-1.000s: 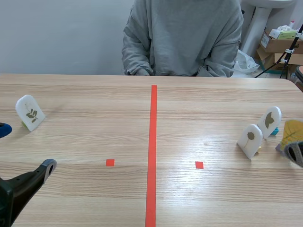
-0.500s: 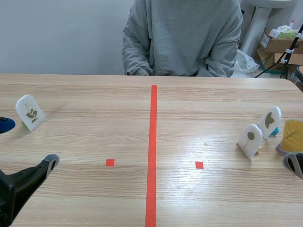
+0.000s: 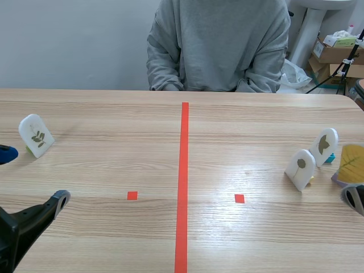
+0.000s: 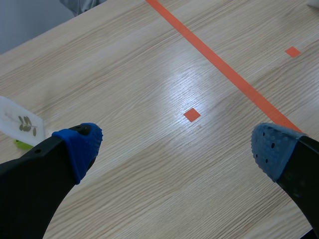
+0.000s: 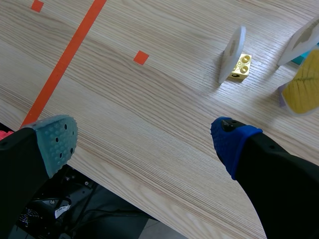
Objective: Do the leaf sorting experiment
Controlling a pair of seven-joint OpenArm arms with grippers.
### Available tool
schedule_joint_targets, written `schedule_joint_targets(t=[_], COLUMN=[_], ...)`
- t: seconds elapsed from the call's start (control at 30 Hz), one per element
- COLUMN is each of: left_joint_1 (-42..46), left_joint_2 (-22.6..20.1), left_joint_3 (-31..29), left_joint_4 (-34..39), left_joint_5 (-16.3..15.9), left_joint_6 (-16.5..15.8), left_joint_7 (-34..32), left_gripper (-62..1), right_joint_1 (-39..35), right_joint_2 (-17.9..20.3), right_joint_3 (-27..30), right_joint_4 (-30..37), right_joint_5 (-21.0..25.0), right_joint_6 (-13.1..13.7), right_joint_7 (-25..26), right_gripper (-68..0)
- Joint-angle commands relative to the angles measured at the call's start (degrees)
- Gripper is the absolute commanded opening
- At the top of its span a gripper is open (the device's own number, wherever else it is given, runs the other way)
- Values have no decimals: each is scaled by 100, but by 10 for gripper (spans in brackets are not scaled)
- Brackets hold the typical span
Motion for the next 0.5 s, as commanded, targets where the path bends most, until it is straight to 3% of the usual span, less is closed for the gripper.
schedule_joint_targets(t=[0.0, 0.3, 0.47], left_joint_1=[-2, -2, -2], left_joint_2=[-31, -31, -31], left_joint_3=[-9, -9, -9], left_joint_4=[114, 114, 114], left_joint_5=[-44, -44, -46], left_joint_6=[-4, -4, -4], left_joint_7=[-81, -81, -81], left_gripper=[14, 14, 14], right_joint_1=[52, 55, 55], right_joint_2=[2, 2, 0], right_joint_3=[-22, -20, -22], right_joint_4=[-17, -17, -17], right_joint_5=[22, -17, -898], right_joint_6=[46, 46, 46], right_joint_7=[46, 363, 835], right_gripper=[-128, -128, -128])
